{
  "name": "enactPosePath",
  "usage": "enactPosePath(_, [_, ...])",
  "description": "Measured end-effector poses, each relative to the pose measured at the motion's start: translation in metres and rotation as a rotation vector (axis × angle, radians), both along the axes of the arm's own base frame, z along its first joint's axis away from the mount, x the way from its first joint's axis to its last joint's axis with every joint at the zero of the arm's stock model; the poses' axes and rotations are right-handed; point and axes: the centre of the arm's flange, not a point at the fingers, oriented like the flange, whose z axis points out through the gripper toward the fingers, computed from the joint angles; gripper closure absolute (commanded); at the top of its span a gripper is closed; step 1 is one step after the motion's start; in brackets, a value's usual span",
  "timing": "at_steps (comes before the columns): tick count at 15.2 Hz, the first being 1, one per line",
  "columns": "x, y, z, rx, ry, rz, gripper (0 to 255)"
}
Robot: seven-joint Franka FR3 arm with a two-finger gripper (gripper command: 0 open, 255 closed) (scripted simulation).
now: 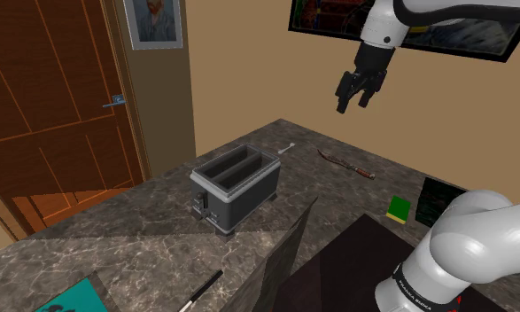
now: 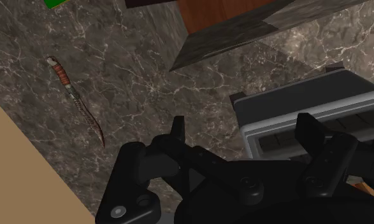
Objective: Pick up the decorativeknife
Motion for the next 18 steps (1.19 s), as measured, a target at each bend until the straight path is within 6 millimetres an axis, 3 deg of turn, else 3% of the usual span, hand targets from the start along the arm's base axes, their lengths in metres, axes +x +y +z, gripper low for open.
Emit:
enactPosePath(3, [0.003,-0.013,-0.010,0.002,0.003,0.008,0])
enactPosePath(18, [0.048,-0.167,-0.128,0.022,0.033,0.108,0])
